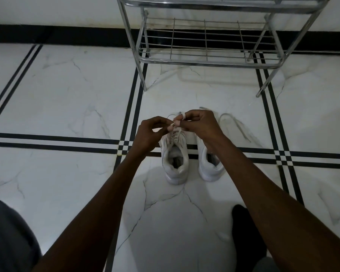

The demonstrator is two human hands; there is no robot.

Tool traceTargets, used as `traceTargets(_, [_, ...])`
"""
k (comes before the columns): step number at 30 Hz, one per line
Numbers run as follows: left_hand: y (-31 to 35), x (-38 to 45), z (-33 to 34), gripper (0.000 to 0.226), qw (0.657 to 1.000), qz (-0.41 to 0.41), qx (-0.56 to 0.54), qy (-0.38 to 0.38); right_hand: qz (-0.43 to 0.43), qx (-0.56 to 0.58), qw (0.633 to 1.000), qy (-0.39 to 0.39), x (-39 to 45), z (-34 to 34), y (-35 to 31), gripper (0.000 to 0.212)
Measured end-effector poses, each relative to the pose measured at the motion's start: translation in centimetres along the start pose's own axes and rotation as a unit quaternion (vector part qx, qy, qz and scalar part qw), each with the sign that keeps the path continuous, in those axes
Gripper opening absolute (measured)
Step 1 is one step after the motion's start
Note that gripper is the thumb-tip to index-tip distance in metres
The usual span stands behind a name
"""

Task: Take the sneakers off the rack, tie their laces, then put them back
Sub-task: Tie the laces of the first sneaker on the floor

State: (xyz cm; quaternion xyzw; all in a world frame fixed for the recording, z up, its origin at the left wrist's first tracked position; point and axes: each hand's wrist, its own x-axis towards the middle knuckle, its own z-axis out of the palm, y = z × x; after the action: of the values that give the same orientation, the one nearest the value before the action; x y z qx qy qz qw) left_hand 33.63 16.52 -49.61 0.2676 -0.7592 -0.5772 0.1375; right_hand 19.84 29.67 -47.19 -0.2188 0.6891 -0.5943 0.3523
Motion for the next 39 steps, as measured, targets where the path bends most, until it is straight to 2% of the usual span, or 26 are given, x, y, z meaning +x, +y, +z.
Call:
traceTargets(5, [-0.4, 0.6, -0.7, 0.014, 0.985, 0.071, 0.157, 0.005, 0.012, 0.011, 1.0, -0.024, 0.0, 0.0, -0.1, 0.013])
traceTargets(7, [-0.7, 0.6, -0.7, 0.019, 0.979, 0.039, 0.194, -0.036, 0.005, 0.01, 1.0, -0.029, 0.1, 0.1, -0.1, 0.012])
traceTargets(8, [-0.4, 0.5, -0.6, 0.02, 0.983, -0.009, 0.174, -0.054, 0.003, 0.009, 1.0, -0.029, 0.1, 0.2, -0.2, 0.012])
traceTargets(10, [0.5, 0.2, -0.6, 0.019, 0.993, -0.099, 0.025, -0.052, 0.012, 0.007, 1.0, -0.028, 0.1, 0.5, -0.3, 0.012])
traceTargets(12, [1.2, 0.0, -1.1, 0.026, 0.988, -0.113, -0.11, -0.004, 0.03, 0.014, 0.999, -0.021, 0.1, 0.7, -0.4, 0.013])
traceTargets(14, [1.3, -0.1, -2.4, 0.037, 0.984, -0.108, -0.129, 0.062, 0.048, 0.031, 0.998, -0.008, 0.1, 0.7, -0.5, 0.013])
traceTargets(16, [0.5, -0.6, -3.7, 0.045, 0.985, -0.086, -0.077, 0.124, 0.067, 0.035, 0.997, -0.002, 0.1, 0.5, -0.4, 0.015])
traceTargets(19, [-1.4, -1.4, -5.7, 0.054, 0.976, -0.063, -0.04, 0.206, 0.085, 0.025, 0.996, 0.018, 0.1, 0.1, -0.2, 0.004])
traceTargets(22, [-2.3, -2.0, -6.8, 0.056, 0.963, -0.058, 0.017, 0.261, 0.099, -0.03, 0.991, 0.088, 0.6, -0.9, 0.5, 0.003])
traceTargets(24, [-2.9, -2.2, -7.3, 0.053, 0.951, -0.065, 0.11, 0.283, 0.091, -0.094, 0.979, 0.154, 1.1, -1.9, 1.6, 0.01])
traceTargets(27, [-4.9, -3.3, -7.7, 0.052, 0.92, -0.14, 0.227, 0.288, 0.086, -0.276, 0.927, 0.24, 1.3, -3.4, 2.8, 0.007])
traceTargets(29, [-7.0, -4.4, -7.8, 0.052, 0.891, -0.214, 0.274, 0.29, 0.094, -0.349, 0.892, 0.27, 0.5, -4.1, 3.2, 0.025])
traceTargets(31, [-8.5, -5.3, -7.3, 0.053, 0.876, -0.269, 0.297, 0.268, 0.06, -0.379, 0.88, 0.28, 0.0, -4.6, 3.3, 0.035])
traceTargets(33, [-9.0, -5.2, -6.3, 0.053, 0.891, -0.259, 0.288, 0.235, 0.013, -0.39, 0.879, 0.276, 0.1, -4.6, 3.3, 0.041])
traceTargets(36, [-8.4, -4.0, -3.9, 0.033, 0.938, -0.139, 0.252, 0.192, -0.027, -0.357, 0.896, 0.261, 0.6, -3.9, 2.9, 0.046])
traceTargets(37, [-7.8, -3.5, -2.9, 0.027, 0.953, -0.104, 0.234, 0.163, -0.053, -0.356, 0.904, 0.232, 0.7, -3.5, 2.7, 0.044])
traceTargets(39, [-6.4, -2.7, -0.9, 0.025, 0.973, -0.045, 0.207, 0.094, -0.1, -0.369, 0.916, 0.118, 0.9, -2.7, 2.6, 0.033])
